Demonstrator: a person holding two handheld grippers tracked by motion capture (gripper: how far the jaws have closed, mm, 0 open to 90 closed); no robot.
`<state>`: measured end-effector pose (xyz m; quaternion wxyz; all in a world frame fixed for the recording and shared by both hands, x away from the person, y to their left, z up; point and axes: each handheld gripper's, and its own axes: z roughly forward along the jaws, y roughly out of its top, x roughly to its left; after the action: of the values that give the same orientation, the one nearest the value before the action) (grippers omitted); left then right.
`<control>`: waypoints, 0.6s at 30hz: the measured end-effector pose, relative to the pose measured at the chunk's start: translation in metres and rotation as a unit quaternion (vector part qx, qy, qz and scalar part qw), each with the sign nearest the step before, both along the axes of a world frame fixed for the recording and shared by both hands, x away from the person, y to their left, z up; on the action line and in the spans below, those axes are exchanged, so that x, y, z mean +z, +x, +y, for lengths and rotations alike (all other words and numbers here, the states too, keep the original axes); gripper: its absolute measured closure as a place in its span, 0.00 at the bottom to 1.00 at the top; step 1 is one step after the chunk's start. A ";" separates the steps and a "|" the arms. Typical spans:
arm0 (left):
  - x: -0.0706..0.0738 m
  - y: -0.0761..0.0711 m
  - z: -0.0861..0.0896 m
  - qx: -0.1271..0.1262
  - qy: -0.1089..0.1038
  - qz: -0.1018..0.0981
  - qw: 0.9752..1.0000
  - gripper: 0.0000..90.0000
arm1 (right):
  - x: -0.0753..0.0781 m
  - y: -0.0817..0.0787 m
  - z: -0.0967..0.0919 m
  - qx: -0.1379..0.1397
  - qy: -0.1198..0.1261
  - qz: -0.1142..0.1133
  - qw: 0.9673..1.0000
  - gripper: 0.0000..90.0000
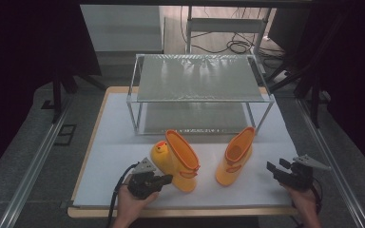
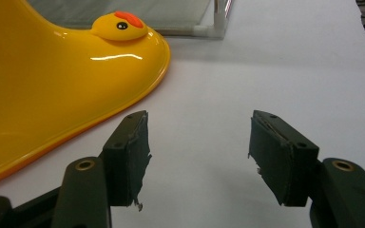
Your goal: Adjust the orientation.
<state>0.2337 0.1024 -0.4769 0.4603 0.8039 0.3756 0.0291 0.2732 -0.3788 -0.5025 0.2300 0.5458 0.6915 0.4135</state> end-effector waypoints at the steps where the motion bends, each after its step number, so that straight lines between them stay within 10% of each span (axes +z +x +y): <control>1: 0.000 -0.003 -0.005 -0.005 -0.001 -0.003 1.000 1.00 | 0.000 0.000 0.000 0.000 0.000 0.001 1.000 0.42; 8: -0.007 -0.016 -0.045 -0.040 0.009 -0.014 0.999 1.00 | -0.001 0.000 0.001 0.000 0.002 0.000 1.000 0.42; 18: -0.015 -0.016 -0.071 0.012 0.011 -0.044 0.999 1.00 | -0.001 -0.001 0.002 0.001 0.003 0.000 1.000 0.42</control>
<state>0.2181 0.0311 -0.4923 0.4669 0.8025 0.3639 0.0746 0.2722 -0.3763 -0.5034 0.2281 0.5461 0.6906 0.4157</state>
